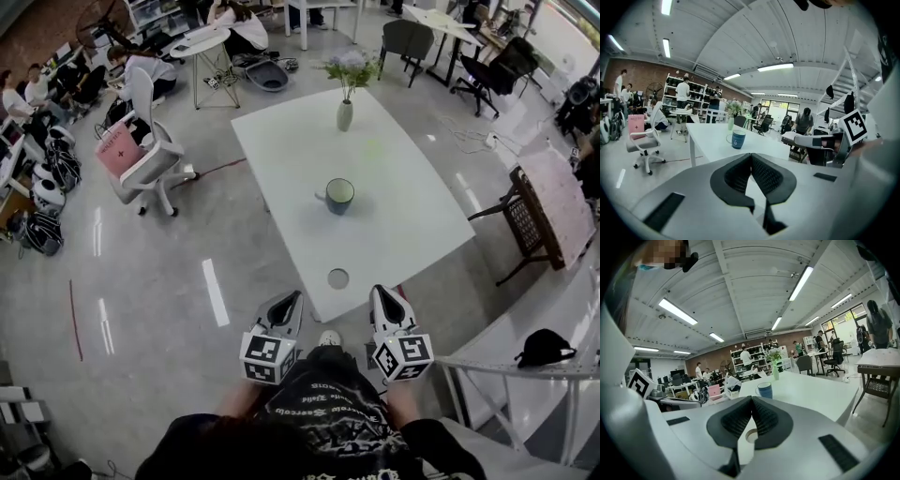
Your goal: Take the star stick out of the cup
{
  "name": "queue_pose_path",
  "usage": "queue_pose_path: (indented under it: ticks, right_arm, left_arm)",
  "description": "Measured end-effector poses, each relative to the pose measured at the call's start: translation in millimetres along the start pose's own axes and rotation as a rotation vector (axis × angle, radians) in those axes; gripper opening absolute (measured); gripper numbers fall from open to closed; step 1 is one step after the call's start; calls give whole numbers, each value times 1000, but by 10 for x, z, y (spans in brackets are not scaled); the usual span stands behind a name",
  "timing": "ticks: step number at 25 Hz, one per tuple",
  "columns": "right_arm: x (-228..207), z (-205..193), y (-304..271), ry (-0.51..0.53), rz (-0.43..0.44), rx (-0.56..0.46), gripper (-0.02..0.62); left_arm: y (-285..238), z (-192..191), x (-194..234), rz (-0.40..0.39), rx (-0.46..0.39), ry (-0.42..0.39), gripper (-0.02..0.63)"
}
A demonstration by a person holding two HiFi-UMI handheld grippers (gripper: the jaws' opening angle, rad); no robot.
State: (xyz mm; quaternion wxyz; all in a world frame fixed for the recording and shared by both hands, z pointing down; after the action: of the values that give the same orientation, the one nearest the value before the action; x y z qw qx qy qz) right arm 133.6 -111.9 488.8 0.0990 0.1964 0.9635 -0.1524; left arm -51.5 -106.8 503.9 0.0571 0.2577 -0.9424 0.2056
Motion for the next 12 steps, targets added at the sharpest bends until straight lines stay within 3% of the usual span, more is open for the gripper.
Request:
queue_pose_path:
  ticks: [6, 12]
  right_arm:
    - [-656, 311, -470, 41, 65, 5, 9]
    - [-893, 583, -824, 78, 112, 5, 9]
  left_arm:
    - [-642, 146, -155, 59, -8, 11, 20]
    - [-941, 243, -208, 88, 3, 16, 20]
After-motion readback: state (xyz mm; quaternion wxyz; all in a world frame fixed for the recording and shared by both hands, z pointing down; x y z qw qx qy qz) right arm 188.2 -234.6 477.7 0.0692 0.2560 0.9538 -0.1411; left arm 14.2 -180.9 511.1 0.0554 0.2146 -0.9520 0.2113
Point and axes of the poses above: the fingertips, and each gripper's own axes: y backward along the fingers, x to its left, z out of its top, the point moved 3 cm from there along y, backward along the fingers, and after that the axes turned 1 degree about z, right-handed, at the moved point
